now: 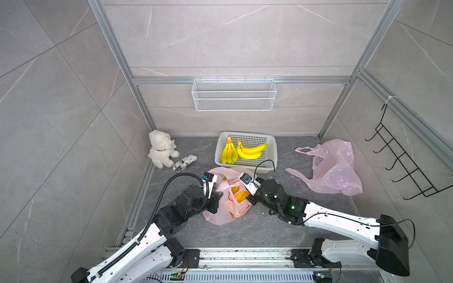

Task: Place the banana into a plastic bag & tie a knot
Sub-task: Adjust the plastic bag at the center of the board.

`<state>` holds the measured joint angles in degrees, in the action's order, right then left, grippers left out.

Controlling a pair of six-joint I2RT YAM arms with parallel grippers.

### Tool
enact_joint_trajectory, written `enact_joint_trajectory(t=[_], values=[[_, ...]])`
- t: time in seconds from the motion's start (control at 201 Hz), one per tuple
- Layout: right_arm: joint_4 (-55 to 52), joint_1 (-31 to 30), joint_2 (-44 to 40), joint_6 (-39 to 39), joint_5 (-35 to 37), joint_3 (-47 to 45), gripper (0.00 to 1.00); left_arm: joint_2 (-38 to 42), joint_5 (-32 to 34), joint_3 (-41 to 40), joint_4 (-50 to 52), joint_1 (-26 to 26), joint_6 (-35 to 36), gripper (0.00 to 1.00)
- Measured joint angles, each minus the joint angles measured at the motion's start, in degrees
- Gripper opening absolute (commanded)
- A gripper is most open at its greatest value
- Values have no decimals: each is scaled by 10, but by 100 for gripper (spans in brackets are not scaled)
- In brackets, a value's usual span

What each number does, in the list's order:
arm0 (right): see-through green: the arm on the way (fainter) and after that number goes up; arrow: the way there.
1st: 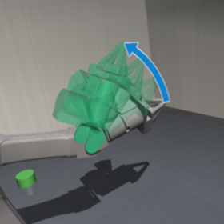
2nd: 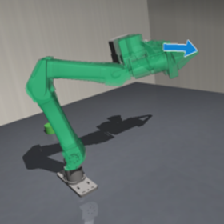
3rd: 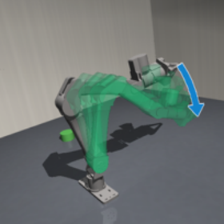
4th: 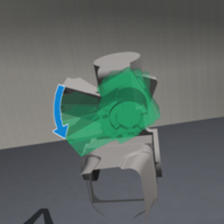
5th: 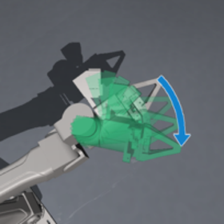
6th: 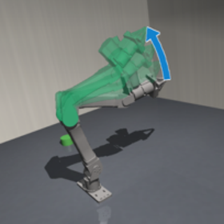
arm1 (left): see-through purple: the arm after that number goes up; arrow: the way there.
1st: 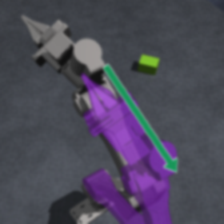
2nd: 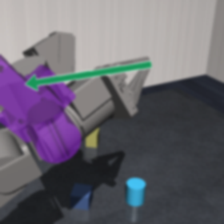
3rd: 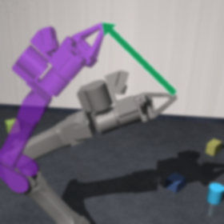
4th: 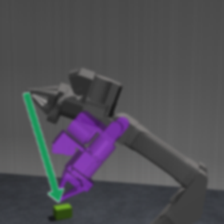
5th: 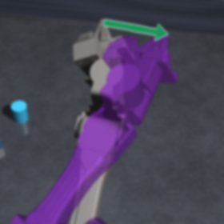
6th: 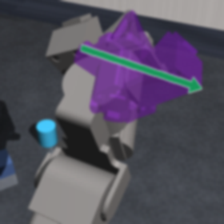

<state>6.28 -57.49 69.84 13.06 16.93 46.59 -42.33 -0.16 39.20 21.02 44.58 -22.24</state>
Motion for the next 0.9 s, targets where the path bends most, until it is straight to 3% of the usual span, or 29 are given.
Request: enact_joint_trajectory(t=[0.139, 0.289, 0.543, 0.717, 0.846, 0.901], values=[[-55, 0, -32, -9, -26, 21, 0, -7, 7, 3, 6, -14, 0, 0], [-137, 0, -55, -28, -77, 93, 0, -34, 10, 25, 6, -62, 4, 0], [-244, -1, -64, -70, -149, 188, 0, -110, -80, 70, -61, -148, 19, 0], [-287, 1, -15, -118, -144, 270, 0, -158, -114, 84, -76, -153, 30, 0], [-331, 2, 54, -160, -139, 368, 0, -156, -100, 83, -64, -153, 30, 0], [-366, 2, 90, -176, -137, 429, 0, -143, -86, 82, -58, -153, 30, 6]])
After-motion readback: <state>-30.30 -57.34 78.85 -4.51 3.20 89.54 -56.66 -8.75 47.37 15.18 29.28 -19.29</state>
